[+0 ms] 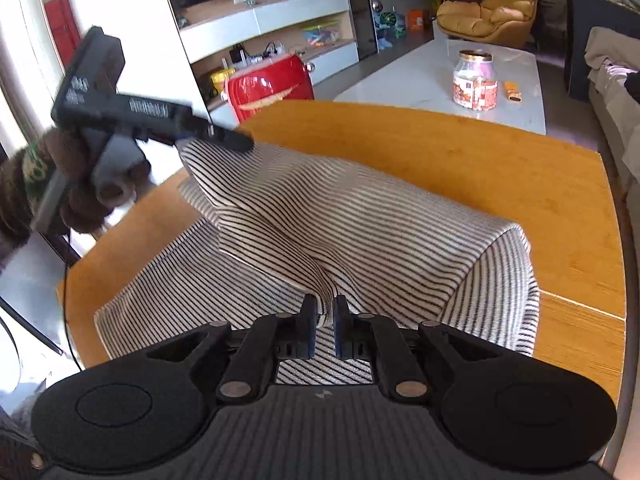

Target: Fold clothes

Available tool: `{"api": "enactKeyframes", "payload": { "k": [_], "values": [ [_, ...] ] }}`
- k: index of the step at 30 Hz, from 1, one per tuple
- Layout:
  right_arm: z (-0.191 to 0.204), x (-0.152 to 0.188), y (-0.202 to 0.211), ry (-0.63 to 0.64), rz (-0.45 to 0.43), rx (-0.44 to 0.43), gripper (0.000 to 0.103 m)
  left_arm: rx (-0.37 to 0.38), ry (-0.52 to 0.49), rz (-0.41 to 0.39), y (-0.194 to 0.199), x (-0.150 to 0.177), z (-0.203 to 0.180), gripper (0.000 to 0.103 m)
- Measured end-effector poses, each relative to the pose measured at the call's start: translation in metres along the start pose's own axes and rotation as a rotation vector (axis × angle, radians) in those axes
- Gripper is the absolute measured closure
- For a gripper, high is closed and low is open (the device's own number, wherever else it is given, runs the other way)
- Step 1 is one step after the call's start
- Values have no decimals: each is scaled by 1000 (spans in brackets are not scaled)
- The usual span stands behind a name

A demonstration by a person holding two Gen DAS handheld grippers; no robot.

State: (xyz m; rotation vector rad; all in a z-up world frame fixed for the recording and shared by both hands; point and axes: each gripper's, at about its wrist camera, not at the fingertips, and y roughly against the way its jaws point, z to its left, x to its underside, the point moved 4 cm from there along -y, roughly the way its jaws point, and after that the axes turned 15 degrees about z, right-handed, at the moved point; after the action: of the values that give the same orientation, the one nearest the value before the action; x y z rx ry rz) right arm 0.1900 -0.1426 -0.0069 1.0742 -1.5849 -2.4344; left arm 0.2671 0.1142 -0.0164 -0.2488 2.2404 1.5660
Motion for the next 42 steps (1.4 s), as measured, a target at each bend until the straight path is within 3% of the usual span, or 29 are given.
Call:
{"api": "enactKeyframes", "payload": {
  "k": [1, 2, 4, 8, 13, 15, 16, 17, 18, 19, 20, 22, 24, 27, 31, 36, 42],
  "values": [
    [-6, -3, 14, -27, -39, 4, 71, -25, -24, 16, -2, 5, -1, 0],
    [-13, -4, 26, -56, -74, 18, 45, -38, -44, 25, -2, 9, 0, 0],
    [-31, -6, 42, -116, -127, 53, 34, -66, -83, 43, -3, 18, 0, 0],
    [-71, -1, 28, -287, -88, 53, 34, -34, -78, 63, -3, 28, 6, 0],
    [-86, 9, -18, -379, -7, -37, 34, 203, 8, 56, -1, 22, 7, 0],
    [-83, 9, -31, -360, -6, -49, 32, 245, 28, 77, -9, 18, 6, 0],
    [-80, 6, -33, -337, -14, -40, 32, 251, 28, 90, -14, 17, 5, 1],
    [-77, 2, -36, -311, -16, -23, 40, 251, 25, 106, -21, 16, 3, 3],
    [-74, -2, -38, -284, -15, -2, 47, 246, 24, 121, -27, 15, 2, 12],
    [-72, -5, -41, -276, -11, -6, 63, 245, 27, 136, -34, 14, 2, 25],
    [-72, -9, -46, -287, -6, -28, 73, 252, 37, 143, -39, 11, 3, 29],
    [-75, -21, -56, -297, -15, -44, 76, 272, 60, 134, -47, 2, 5, 32],
    [-82, -41, -64, -298, -39, -25, 78, 269, 78, 119, -52, -13, 6, 35],
    [-98, -72, -75, -304, -61, -5, 78, 220, 64, 68, -57, -41, 5, 49],
    [-104, -91, -64, -291, -94, 0, 78, 208, 56, 20, -42, -58, 4, 55],
    [-88, -74, -28, -234, -140, -42, 78, 220, 10, -17, -10, -32, -8, 55],
    [-70, -36, -5, -202, -120, -46, 78, 261, -18, -19, 8, 20, -27, 55]
  ]
}}
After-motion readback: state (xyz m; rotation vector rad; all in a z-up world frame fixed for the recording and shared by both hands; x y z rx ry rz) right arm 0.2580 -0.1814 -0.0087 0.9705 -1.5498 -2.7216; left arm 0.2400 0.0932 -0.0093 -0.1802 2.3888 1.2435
